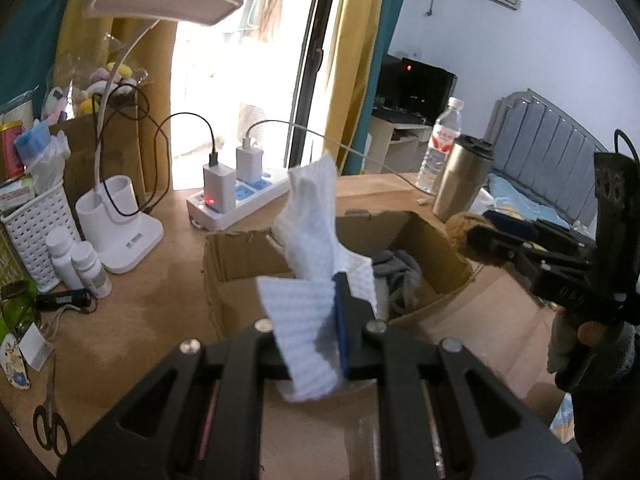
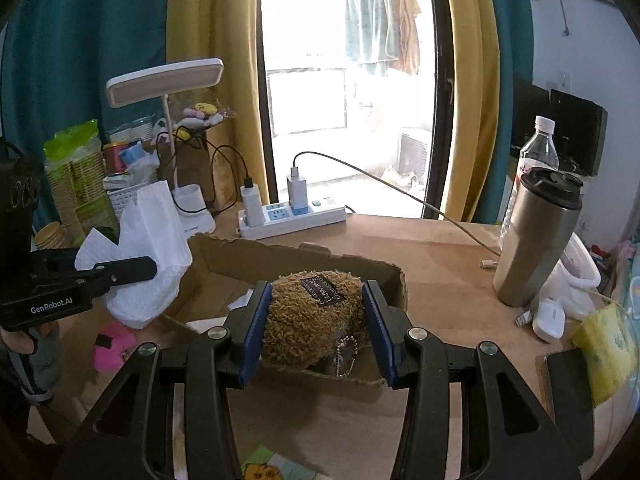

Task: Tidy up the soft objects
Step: 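Carry the plush and wipe into the box and open both tools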

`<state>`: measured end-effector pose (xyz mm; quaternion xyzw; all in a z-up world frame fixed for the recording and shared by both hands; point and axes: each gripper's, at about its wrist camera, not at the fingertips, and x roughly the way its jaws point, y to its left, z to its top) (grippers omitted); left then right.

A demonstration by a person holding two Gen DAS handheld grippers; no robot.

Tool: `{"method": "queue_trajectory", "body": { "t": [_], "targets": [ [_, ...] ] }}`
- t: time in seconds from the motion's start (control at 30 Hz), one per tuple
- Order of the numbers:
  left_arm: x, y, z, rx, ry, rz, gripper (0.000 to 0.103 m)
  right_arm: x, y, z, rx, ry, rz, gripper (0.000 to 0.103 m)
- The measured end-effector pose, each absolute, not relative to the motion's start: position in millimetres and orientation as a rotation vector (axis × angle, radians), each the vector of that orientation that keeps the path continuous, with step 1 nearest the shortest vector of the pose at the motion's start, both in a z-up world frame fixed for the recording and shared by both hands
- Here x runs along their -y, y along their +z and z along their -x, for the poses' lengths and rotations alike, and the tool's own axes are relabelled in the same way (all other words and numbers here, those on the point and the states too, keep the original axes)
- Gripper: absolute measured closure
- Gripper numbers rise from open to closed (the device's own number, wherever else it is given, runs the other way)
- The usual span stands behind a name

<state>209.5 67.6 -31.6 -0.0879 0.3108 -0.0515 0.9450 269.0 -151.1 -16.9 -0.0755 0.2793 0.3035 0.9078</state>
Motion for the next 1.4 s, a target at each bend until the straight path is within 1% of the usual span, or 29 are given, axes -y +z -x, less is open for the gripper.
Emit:
{"method": "queue_trajectory", "body": {
  "t": [0.3,0.5,0.67,0.8,0.97,1.1,1.27,1.4],
  "targets": [
    [-65.3,-43.7,-235.1,-0.662,-0.073,0.174,0.09,151.1,-31.3,-298.4,-0.602,0.614,0.125,0.054],
    [-56.9,-53.7,-250.8,-0.689,-0.03,0.102,0.09,147.1,-40.7,-306.2,-0.623,0.62,0.118,0.054],
    [-57.8,-62.2,-257.3,-0.714,-0.018,0.1,0.09,147.4,-51.1,-311.9,-0.65,0.629,0.11,0.053],
    [-55.3,-65.9,-259.7,-0.726,-0.002,0.085,0.088,151.9,-55.2,-315.4,-0.659,0.62,0.097,0.051],
    [-61.2,-69.1,-263.7,-0.742,0.057,0.077,0.087,150.4,-57.3,-316.2,-0.679,0.609,0.11,0.046],
    [-65.1,-73.6,-266.2,-0.78,0.054,0.089,0.078,146.9,-54.2,-310.6,-0.674,0.607,0.131,0.042],
    [-66.1,-70.7,-260.4,-0.773,0.043,0.114,0.075,144.4,-50.8,-303.5,-0.67,0.598,0.144,0.038],
    [-66.3,-65.9,-251.8,-0.76,0.036,0.122,0.073,144.2,-49.2,-297.8,-0.673,0.595,0.159,0.037]
  ]
}}
